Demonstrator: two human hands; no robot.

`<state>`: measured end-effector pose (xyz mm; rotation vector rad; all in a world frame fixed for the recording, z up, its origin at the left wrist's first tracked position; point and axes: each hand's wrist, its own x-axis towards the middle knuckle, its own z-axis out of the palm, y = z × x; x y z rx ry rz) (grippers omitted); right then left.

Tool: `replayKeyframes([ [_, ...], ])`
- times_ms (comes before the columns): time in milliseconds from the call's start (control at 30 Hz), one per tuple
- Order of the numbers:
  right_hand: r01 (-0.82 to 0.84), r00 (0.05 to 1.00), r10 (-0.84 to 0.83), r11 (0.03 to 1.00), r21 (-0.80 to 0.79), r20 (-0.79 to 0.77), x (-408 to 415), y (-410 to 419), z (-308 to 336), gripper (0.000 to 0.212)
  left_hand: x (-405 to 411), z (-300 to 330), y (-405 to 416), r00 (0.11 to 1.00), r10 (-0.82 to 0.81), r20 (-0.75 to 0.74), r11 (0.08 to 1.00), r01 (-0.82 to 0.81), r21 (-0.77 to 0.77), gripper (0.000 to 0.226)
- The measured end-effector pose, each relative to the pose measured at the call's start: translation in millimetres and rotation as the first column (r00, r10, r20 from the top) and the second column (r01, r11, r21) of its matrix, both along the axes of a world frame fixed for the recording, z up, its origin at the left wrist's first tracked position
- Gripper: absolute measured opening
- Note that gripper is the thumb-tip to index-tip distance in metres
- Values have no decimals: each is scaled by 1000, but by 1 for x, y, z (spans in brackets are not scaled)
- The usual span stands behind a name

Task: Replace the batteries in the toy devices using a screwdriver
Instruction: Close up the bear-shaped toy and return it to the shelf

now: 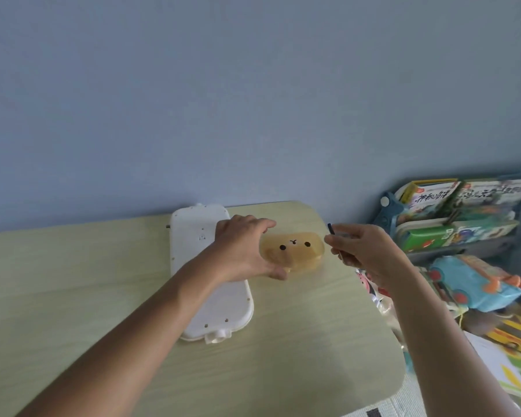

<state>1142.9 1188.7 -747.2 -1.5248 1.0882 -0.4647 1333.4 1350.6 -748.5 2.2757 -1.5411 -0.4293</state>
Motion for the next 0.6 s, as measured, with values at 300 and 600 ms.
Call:
replayKeyframes([
  [300, -114, 993, 107, 972, 206, 44, 5, 10, -24, 44, 3, -22, -14, 979, 40, 199, 994, -59, 89, 77],
  [600, -141, 987, 137, 989, 44, 79, 7, 7, -10, 29, 12, -16, -20, 991, 93, -96, 990, -102, -95, 63],
])
